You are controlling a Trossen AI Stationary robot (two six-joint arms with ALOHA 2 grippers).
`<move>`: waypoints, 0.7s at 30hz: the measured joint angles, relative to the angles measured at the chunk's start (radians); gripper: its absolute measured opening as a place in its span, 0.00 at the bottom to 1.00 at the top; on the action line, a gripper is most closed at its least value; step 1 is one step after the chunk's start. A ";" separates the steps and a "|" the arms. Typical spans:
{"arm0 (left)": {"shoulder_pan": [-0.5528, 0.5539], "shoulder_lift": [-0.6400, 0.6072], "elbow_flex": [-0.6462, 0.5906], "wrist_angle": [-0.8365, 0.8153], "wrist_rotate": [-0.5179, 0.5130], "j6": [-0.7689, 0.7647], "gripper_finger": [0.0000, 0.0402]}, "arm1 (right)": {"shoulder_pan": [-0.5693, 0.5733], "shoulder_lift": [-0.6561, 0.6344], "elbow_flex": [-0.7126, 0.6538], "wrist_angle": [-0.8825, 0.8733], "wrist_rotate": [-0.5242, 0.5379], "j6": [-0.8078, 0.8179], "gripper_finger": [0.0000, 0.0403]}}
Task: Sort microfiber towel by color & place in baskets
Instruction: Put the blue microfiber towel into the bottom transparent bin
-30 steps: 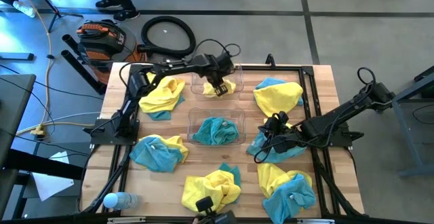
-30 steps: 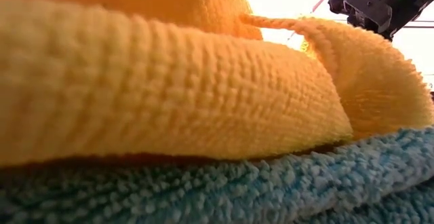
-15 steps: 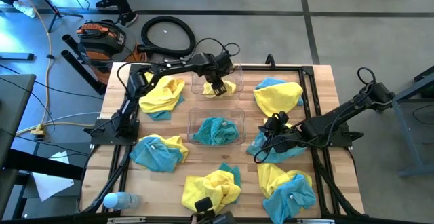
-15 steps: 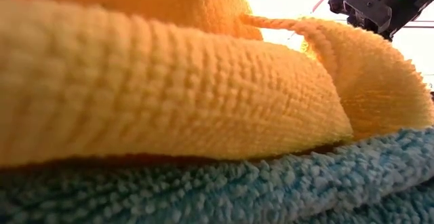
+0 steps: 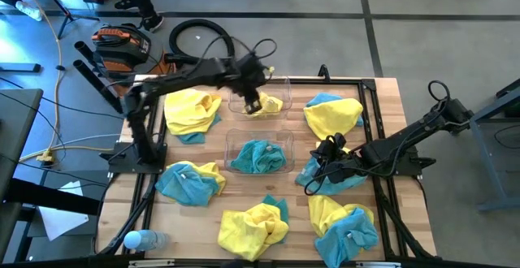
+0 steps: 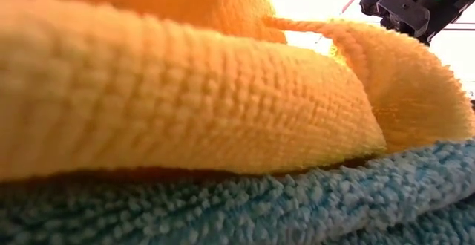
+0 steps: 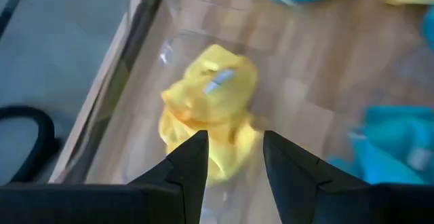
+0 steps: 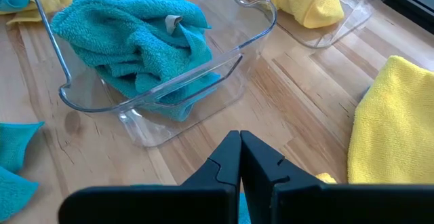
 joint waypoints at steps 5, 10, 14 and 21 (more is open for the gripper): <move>-0.074 -0.252 -0.282 0.160 -0.002 -0.055 0.33 | 0.000 0.000 0.000 0.003 -0.001 0.000 0.01; -0.170 -0.518 -0.563 0.289 -0.030 -0.140 0.33 | 0.000 0.000 0.000 0.004 -0.004 0.000 0.01; -0.255 -0.712 -0.729 0.318 -0.126 -0.203 0.33 | 0.000 0.000 0.000 0.004 -0.004 0.000 0.01; -0.353 -0.961 -0.917 0.352 -0.160 -0.233 0.33 | 0.000 0.000 0.000 0.011 -0.004 0.000 0.01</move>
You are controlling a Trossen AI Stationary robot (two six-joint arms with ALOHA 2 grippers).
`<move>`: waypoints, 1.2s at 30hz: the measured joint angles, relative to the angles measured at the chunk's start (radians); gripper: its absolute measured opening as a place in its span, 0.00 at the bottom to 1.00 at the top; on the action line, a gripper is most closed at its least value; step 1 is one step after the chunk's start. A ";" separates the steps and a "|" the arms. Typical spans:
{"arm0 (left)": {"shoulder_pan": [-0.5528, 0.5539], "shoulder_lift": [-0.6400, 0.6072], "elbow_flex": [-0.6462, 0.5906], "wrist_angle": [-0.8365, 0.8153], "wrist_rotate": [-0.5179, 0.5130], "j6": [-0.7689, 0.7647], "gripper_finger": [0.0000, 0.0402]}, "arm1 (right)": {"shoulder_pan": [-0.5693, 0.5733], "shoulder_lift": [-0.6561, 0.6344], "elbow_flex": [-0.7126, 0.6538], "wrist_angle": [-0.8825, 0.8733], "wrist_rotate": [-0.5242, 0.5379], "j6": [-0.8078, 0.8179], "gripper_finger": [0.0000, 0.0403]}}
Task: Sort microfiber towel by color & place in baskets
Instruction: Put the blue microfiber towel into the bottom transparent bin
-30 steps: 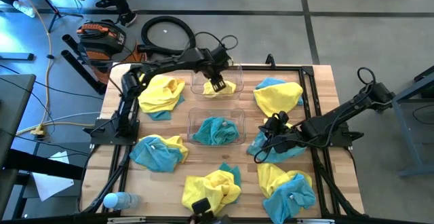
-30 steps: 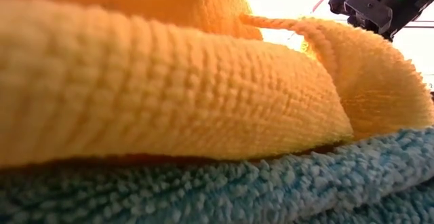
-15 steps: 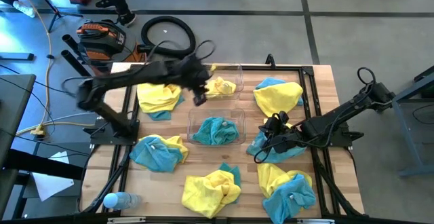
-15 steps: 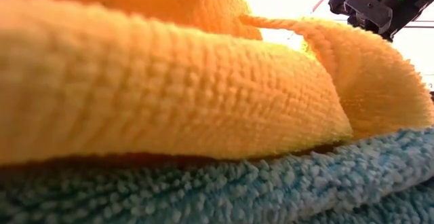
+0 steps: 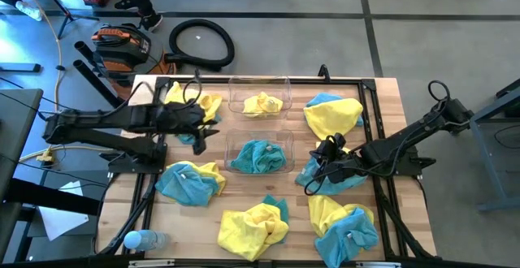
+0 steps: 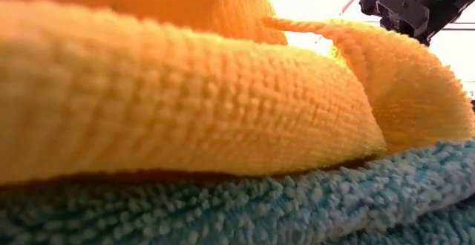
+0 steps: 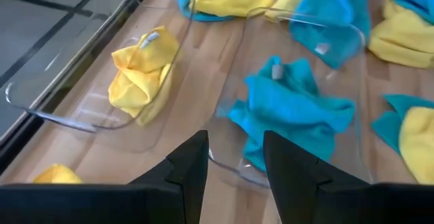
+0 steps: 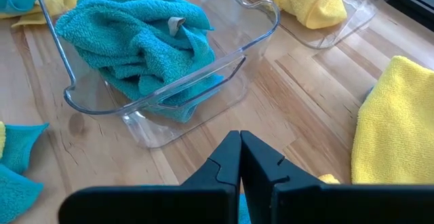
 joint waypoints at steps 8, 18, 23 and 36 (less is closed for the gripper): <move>-0.063 -0.164 -0.183 0.086 -0.038 0.027 0.33 | 0.000 -0.001 0.012 0.000 -0.077 0.050 0.01; -0.095 -0.290 -0.338 0.159 -0.018 0.096 0.33 | 0.000 -0.001 0.170 -0.338 -0.200 0.204 0.00; -0.095 -0.299 -0.339 0.162 -0.018 0.094 0.33 | 0.000 -0.002 0.264 -0.622 -0.287 0.350 0.00; -0.094 -0.298 -0.339 0.147 -0.018 0.077 0.33 | 0.001 -0.001 0.171 -0.692 -0.531 0.487 0.08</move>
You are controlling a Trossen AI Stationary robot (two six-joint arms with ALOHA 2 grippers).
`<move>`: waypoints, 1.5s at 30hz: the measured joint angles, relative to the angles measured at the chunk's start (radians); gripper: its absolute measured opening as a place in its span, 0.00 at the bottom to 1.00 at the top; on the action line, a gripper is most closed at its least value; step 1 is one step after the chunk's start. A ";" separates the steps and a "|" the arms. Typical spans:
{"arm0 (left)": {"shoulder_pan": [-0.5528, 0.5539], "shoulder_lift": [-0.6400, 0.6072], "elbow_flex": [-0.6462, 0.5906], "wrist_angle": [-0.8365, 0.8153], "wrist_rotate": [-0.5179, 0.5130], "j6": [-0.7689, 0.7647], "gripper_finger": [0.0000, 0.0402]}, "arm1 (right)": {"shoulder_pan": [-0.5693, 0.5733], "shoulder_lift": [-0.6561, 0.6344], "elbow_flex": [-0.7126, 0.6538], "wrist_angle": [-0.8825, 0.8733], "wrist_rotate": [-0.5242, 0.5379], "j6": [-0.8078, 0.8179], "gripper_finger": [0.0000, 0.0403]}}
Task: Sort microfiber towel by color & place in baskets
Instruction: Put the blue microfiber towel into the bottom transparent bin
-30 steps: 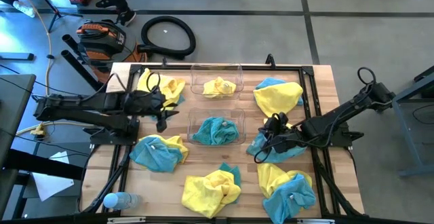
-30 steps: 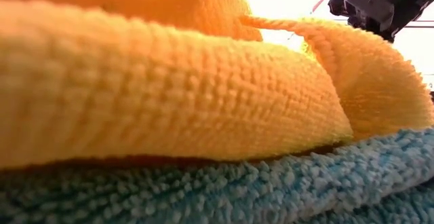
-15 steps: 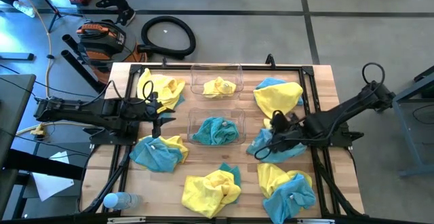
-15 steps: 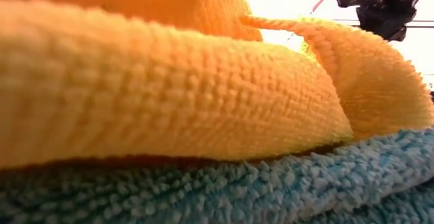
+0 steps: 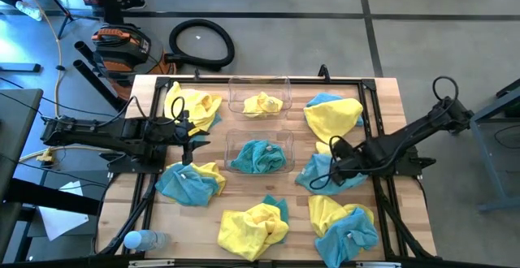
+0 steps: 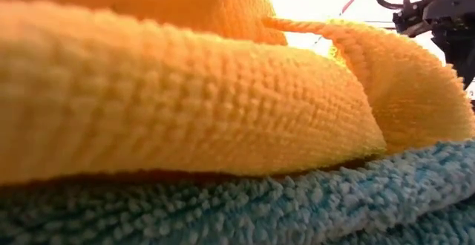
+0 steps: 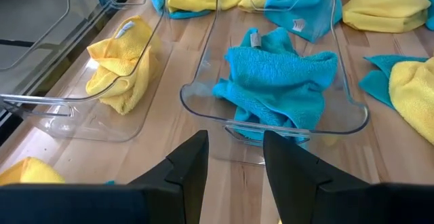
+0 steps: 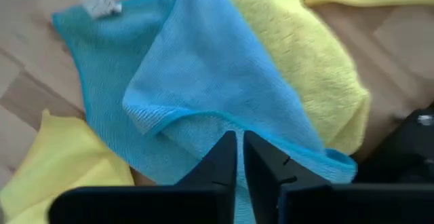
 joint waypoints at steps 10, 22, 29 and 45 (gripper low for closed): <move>0.000 0.000 0.000 0.000 0.000 -0.017 0.33 | 0.002 0.000 -0.142 0.176 -0.054 -0.075 0.40; 0.000 0.000 0.000 0.000 0.000 0.000 0.33 | 0.002 0.001 -0.251 0.283 -0.145 -0.071 0.36; 0.000 0.000 0.000 0.000 0.000 -0.018 0.33 | 0.002 0.001 -0.185 0.265 -0.145 -0.079 0.04; 0.000 0.000 0.000 0.000 0.000 -0.024 0.33 | 0.045 0.001 0.388 -0.118 0.245 -0.177 0.00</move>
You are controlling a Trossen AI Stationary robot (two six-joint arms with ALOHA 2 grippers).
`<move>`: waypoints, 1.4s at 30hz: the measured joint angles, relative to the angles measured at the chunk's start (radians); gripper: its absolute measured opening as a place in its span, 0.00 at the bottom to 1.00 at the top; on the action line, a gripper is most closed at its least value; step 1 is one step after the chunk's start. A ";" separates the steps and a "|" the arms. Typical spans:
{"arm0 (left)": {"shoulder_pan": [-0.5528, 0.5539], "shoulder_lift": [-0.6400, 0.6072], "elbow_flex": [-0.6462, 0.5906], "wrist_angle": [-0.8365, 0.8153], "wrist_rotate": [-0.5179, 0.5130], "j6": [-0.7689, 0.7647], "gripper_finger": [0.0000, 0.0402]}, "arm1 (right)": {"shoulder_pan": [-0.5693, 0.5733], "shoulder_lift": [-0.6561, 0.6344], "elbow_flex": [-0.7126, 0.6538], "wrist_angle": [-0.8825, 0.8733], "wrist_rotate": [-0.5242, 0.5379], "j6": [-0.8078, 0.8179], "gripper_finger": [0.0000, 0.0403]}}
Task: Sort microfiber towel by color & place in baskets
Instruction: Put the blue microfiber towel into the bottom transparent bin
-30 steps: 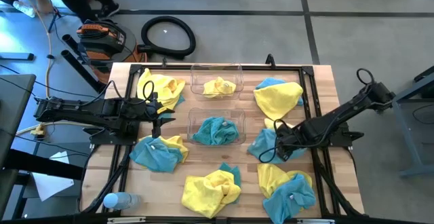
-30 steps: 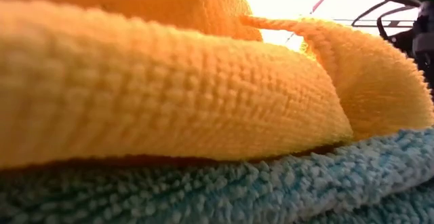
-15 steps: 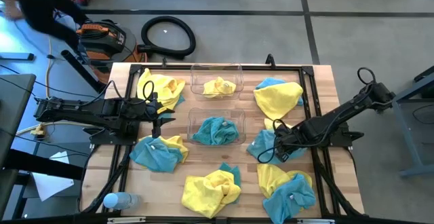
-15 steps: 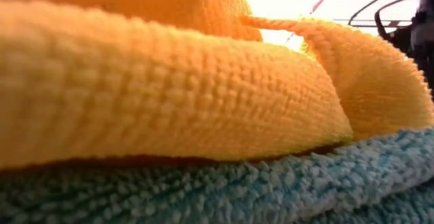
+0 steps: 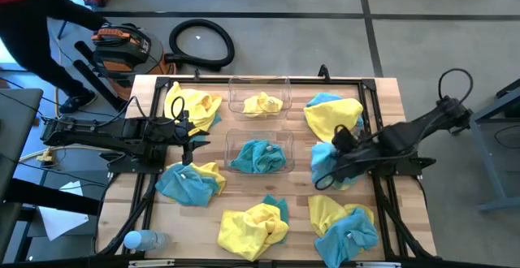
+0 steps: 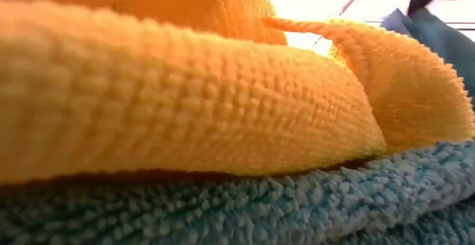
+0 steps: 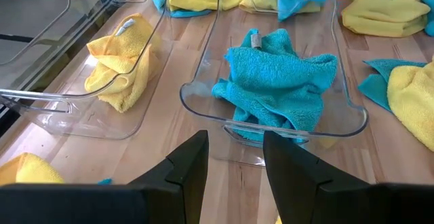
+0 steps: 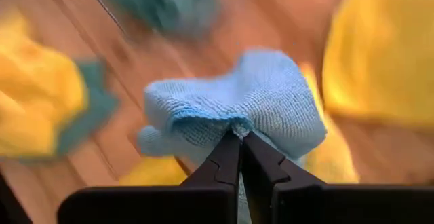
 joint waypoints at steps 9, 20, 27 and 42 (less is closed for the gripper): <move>0.000 0.000 0.000 0.003 0.000 -0.001 0.33 | -0.014 0.082 0.326 0.003 0.250 -0.250 0.00; 0.000 0.000 0.000 0.009 0.000 -0.001 0.33 | -0.120 0.342 0.757 0.023 0.289 -0.569 0.00; 0.000 0.000 0.000 0.008 0.000 -0.001 0.33 | -0.160 0.449 0.874 0.039 0.286 -0.666 0.00; 0.000 0.000 0.000 0.008 0.000 -0.001 0.33 | -0.277 0.690 0.875 -0.104 0.080 -0.597 0.00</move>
